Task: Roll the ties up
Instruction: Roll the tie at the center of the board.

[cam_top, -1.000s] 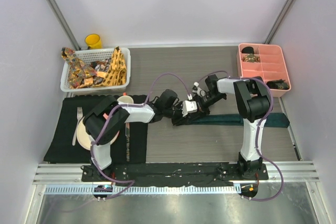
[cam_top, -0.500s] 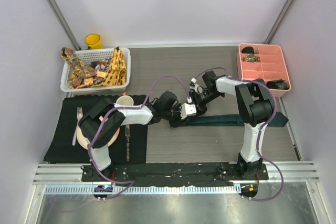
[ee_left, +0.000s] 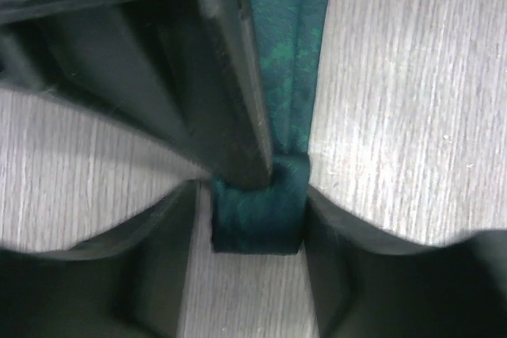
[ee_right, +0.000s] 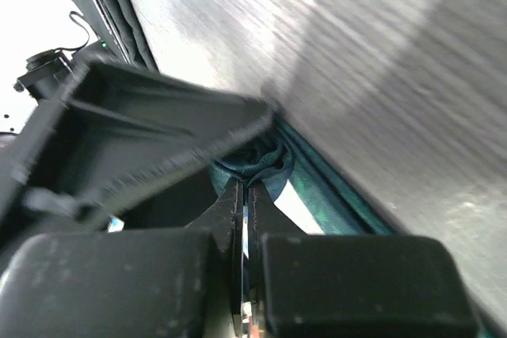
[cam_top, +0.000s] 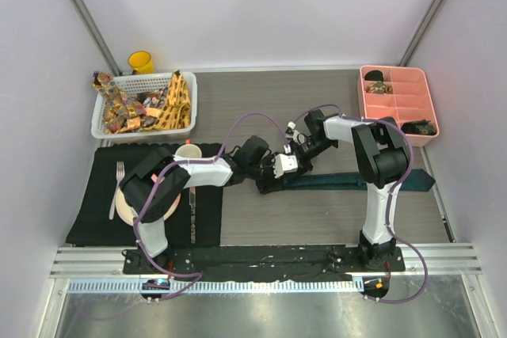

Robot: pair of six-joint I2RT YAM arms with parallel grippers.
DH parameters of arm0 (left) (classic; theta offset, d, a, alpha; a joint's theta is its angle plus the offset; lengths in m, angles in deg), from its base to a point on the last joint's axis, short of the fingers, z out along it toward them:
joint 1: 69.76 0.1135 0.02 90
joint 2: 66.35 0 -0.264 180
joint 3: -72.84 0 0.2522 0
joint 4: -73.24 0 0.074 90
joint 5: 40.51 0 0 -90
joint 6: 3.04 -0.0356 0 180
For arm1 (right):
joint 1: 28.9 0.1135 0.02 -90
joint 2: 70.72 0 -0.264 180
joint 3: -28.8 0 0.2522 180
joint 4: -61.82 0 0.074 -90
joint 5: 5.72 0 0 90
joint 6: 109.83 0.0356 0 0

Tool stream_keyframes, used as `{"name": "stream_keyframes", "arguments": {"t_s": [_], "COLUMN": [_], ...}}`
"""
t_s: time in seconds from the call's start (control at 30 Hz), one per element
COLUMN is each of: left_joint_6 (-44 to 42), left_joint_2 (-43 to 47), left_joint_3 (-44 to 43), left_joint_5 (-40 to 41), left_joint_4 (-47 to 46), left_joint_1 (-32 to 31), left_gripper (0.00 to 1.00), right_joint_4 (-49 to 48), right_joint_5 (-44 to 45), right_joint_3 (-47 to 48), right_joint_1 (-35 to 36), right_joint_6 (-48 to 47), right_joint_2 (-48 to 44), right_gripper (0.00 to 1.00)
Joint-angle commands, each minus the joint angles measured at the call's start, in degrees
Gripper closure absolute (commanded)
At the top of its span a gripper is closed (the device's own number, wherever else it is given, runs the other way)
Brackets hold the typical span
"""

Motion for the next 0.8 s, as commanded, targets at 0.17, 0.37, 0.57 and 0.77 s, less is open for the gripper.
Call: {"name": "stream_keyframes", "arguments": {"t_s": [0.17, 0.37, 0.57, 0.77], "left_joint_6": [4.8, 7.2, 10.0, 7.7], "left_joint_2": [1.4, -0.6, -3.2, -5.4], "left_joint_3": [2.8, 1.3, -0.3, -2.4], "left_joint_5": [-7.5, -11.4, -12.0, -7.2], "left_joint_4": [-3.4, -8.6, -12.1, -6.6], "left_joint_1": [2.9, 2.9, 1.6, 0.7], "left_gripper": [0.29, 0.25, 0.23, 0.55], "right_joint_4": [3.6, -0.3, -4.0, -6.3], "right_joint_5": [8.2, 11.1, 11.7, 9.8], "right_joint_3": [-0.8, -2.7, -3.6, -3.6], "right_joint_1": [-4.1, -4.6, -4.5, -4.1], "right_joint_6": [-13.5, -14.3, -11.4, -8.5], "right_joint_2": [5.1, 4.9, 3.9, 3.0], "right_gripper": [0.99, 0.99, 0.99, 0.99]}}
